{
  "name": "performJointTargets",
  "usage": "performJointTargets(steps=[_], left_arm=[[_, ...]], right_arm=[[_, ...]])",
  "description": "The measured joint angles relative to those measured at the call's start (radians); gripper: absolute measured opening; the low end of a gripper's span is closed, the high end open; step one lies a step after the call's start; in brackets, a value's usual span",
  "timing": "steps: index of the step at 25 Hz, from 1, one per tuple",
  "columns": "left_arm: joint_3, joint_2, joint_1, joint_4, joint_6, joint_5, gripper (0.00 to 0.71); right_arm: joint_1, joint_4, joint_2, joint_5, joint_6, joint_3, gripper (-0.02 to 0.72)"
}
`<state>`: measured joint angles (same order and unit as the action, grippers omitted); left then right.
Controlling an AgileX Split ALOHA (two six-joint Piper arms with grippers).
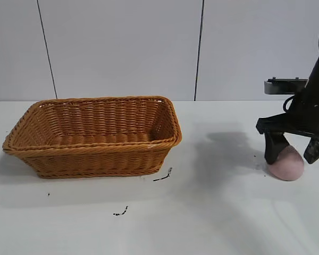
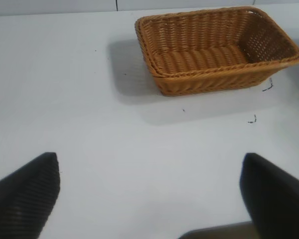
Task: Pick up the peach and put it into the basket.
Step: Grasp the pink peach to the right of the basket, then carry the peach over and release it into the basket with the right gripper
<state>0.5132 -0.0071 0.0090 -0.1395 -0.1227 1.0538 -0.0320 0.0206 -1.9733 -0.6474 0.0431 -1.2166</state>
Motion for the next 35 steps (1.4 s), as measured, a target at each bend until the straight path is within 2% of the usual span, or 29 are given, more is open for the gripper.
performJointTargets(steps=[3, 9, 13, 20, 24, 29, 35], left_arm=[[0.0, 0.0, 0.0, 0.0, 0.0, 0.0, 0.694], [0.0, 0.0, 0.0, 0.0, 0.0, 0.0, 0.694], [0.0, 0.0, 0.0, 0.0, 0.0, 0.0, 0.694], [0.0, 0.0, 0.0, 0.0, 0.0, 0.0, 0.694], [0.0, 0.0, 0.0, 0.0, 0.0, 0.0, 0.694], [0.0, 0.0, 0.0, 0.0, 0.0, 0.0, 0.694], [0.0, 0.0, 0.0, 0.0, 0.0, 0.0, 0.694]], right_arm=[[0.0, -0.001, 0.058, -0.097, 0.003, -0.083, -0.015], [-0.012, 0.014, 0.138, -0.354, 0.003, -0.377, -0.016], [-0.084, 0.016, 0.11, -0.444, 0.003, -0.565, -0.016], [-0.307, 0.022, -0.036, -0.495, -0.005, -0.832, -0.016], [-0.43, 0.027, -0.102, -0.5, -0.012, -0.903, -0.016], [-0.545, 0.033, -0.185, -0.448, -0.016, -0.913, -0.016], [-0.593, 0.033, -0.312, -0.353, -0.02, -0.913, -0.016]])
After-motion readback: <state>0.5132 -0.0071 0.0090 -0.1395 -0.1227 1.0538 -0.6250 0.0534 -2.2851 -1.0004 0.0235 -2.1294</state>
